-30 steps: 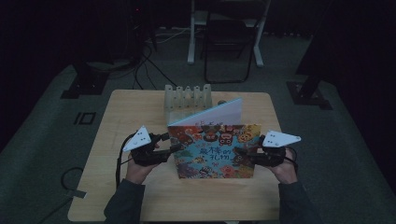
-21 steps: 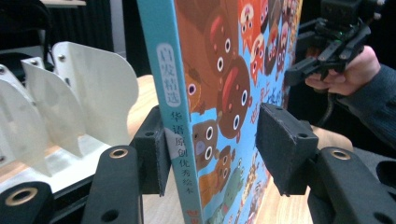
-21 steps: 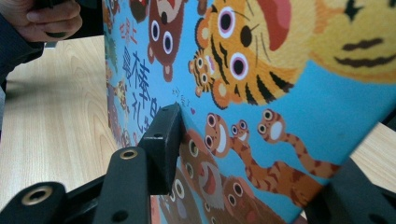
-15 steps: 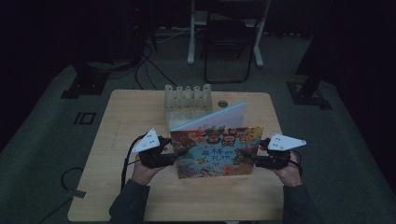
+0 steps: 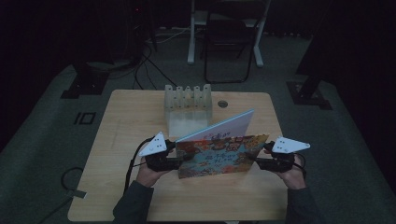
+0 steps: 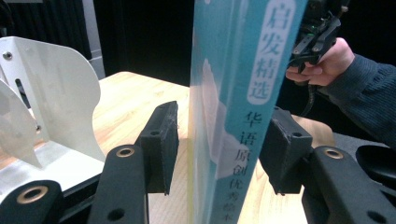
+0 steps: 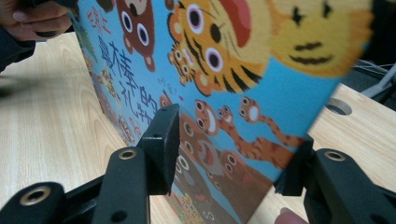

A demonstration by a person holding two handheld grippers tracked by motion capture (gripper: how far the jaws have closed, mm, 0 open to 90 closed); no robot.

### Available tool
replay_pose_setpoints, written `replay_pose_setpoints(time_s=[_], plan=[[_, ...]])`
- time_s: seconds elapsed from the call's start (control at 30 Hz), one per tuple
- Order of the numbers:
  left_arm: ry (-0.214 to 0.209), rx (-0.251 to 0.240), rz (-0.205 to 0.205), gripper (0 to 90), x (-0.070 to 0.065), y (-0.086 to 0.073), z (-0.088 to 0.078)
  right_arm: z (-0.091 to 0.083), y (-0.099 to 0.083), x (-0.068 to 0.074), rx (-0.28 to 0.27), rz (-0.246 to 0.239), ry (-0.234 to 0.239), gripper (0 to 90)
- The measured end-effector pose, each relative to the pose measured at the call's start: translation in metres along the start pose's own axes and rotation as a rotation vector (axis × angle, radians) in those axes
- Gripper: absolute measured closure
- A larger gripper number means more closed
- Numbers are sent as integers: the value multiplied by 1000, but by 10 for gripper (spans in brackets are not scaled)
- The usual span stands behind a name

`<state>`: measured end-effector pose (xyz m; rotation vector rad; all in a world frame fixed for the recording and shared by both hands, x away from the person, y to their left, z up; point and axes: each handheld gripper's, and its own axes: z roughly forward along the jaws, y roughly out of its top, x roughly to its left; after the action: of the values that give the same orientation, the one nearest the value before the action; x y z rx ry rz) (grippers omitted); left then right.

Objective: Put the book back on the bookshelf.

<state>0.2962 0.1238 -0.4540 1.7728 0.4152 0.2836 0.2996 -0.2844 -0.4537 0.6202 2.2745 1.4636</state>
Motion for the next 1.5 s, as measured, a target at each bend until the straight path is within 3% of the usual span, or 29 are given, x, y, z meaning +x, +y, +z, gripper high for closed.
replay_pose_setpoints(time_s=[0.37,0.43,0.63,0.97,1.1,1.5], plan=[[-10,2,-19,544,-2,-8,8,-8,-6,-4,-11,22,-22,500],[-7,0,-7,605,-4,-8,9,-9,-8,-5,-13,28,-26,500],[14,5,28,658,-6,-8,8,-12,-12,-6,-16,43,-38,489],[-21,5,61,750,-13,-9,9,-11,-13,-10,-26,61,-61,488],[-5,6,71,801,-16,-9,9,-15,-15,-13,-47,83,-82,488],[1,-22,54,773,-17,-12,10,-22,-27,-17,-49,124,-99,483]])
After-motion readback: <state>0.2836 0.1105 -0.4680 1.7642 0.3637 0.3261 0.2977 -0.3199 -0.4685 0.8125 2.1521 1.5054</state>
